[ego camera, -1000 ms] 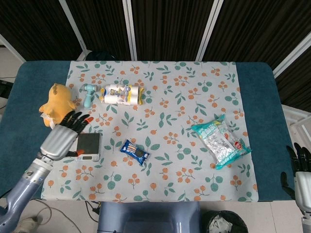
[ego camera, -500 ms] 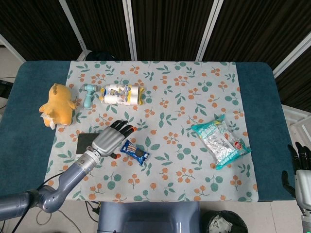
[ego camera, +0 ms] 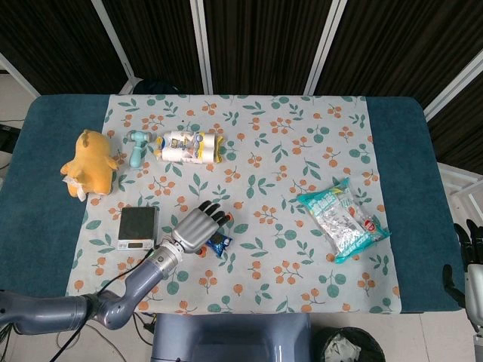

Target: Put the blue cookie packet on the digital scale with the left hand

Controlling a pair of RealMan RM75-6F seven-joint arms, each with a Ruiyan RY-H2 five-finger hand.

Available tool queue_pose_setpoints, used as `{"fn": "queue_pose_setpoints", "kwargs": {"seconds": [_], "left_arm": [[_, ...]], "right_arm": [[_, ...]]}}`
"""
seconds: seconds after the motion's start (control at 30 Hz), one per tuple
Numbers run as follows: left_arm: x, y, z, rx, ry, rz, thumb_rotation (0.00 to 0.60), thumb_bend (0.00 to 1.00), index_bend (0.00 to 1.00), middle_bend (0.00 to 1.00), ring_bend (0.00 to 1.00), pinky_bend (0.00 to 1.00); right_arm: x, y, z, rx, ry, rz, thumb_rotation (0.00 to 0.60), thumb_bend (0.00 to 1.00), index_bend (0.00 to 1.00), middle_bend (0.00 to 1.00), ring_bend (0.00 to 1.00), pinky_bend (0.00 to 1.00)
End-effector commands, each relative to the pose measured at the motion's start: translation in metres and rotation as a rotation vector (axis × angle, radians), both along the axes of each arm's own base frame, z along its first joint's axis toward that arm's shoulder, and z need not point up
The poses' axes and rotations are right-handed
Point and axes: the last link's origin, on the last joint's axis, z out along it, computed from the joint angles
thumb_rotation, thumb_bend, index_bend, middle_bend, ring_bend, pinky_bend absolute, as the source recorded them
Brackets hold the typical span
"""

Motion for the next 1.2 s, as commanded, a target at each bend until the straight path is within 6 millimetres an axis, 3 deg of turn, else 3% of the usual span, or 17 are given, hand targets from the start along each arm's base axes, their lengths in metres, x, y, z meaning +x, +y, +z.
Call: {"fn": "queue_pose_setpoints", "kwargs": {"seconds": [0.03, 0.33, 0.43, 0.57, 0.73, 0.9, 1.2], "left_arm": [[-0.001, 0.0, -0.005, 0.004, 0.014, 0.003, 0.6, 0.14, 0.19, 0.24, 0.12, 0.16], [-0.003, -0.001, -0.019, 0.003, 0.059, -0.038, 0.6, 0.19, 0.29, 0.36, 0.21, 0.26], [-0.004, 0.0, -0.02, 0.01, 0.075, -0.055, 0.6, 0.25, 0.34, 0.42, 0.25, 0.3], [-0.003, 0.001, -0.018, 0.032, 0.063, -0.08, 0.6, 0.37, 0.39, 0.49, 0.32, 0.36], [-0.007, 0.005, -0.009, 0.064, 0.058, -0.083, 0.6, 0.39, 0.4, 0.5, 0.33, 0.36], [-0.012, 0.007, 0.014, 0.104, 0.035, -0.066, 0.6, 0.39, 0.39, 0.47, 0.33, 0.37], [-0.06, 0.0, 0.082, 0.311, 0.057, 0.207, 0.6, 0.38, 0.38, 0.47, 0.33, 0.38]], "right_arm": [[-0.001, 0.0, 0.0, 0.001, -0.003, -0.003, 0.6, 0.58, 0.06, 0.03, 0.01, 0.0], [-0.002, -0.002, 0.0, 0.003, -0.004, -0.008, 0.6, 0.58, 0.06, 0.03, 0.01, 0.0], [-0.002, -0.002, 0.0, 0.002, -0.006, -0.01, 0.6, 0.58, 0.06, 0.03, 0.01, 0.0], [-0.002, -0.002, 0.0, -0.001, -0.006, -0.008, 0.6, 0.58, 0.06, 0.03, 0.01, 0.0], [-0.002, -0.001, 0.001, -0.004, -0.011, -0.008, 0.6, 0.58, 0.06, 0.03, 0.01, 0.0], [-0.003, -0.002, 0.0, 0.0, -0.01, -0.012, 0.6, 0.58, 0.06, 0.03, 0.01, 0.0], [-0.001, -0.001, -0.003, 0.019, -0.011, -0.009, 0.6, 0.58, 0.06, 0.03, 0.01, 0.0]]}}
